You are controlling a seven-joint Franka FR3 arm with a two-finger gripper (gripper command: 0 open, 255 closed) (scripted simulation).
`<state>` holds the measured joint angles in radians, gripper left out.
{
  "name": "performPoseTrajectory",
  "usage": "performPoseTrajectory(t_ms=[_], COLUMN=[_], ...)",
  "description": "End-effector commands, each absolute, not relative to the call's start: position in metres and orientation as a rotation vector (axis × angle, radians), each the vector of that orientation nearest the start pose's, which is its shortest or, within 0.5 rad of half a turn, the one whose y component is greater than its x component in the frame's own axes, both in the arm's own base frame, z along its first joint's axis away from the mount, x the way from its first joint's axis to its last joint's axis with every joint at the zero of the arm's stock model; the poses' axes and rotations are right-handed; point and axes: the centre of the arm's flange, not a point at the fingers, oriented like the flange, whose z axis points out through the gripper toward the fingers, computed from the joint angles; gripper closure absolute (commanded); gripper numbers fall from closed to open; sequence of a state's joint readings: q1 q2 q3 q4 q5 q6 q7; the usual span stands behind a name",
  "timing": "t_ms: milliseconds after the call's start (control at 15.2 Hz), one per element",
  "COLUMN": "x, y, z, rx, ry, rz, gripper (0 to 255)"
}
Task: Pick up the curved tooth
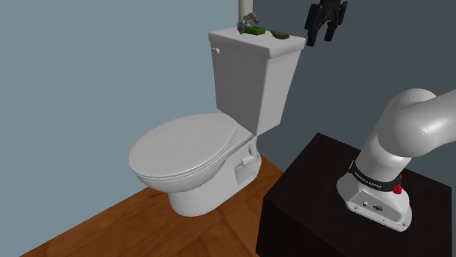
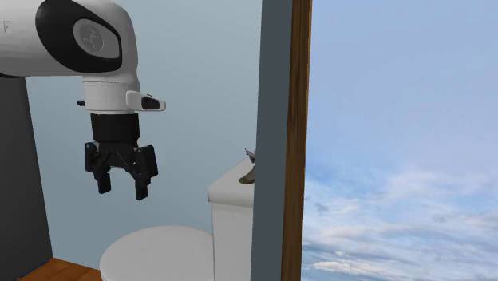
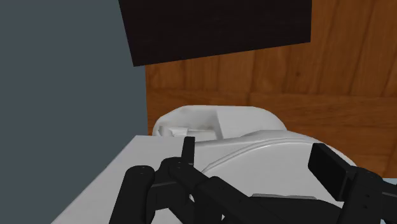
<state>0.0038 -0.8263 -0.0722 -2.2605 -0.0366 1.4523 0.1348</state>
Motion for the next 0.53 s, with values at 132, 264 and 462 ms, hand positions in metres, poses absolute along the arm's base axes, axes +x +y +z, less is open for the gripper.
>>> performPoseTrajectory(t_ms=[132, 264, 462], x=[0.302, 0.323, 0.354], y=[-0.049, -0.065, -0.09], z=[0.635, 0.635, 0.636], rx=[-3.116, -3.121, -3.128], ry=[0.294, 0.3, 0.308], rz=[-0.023, -0.02, -0.017], gripper=[0, 0, 0])
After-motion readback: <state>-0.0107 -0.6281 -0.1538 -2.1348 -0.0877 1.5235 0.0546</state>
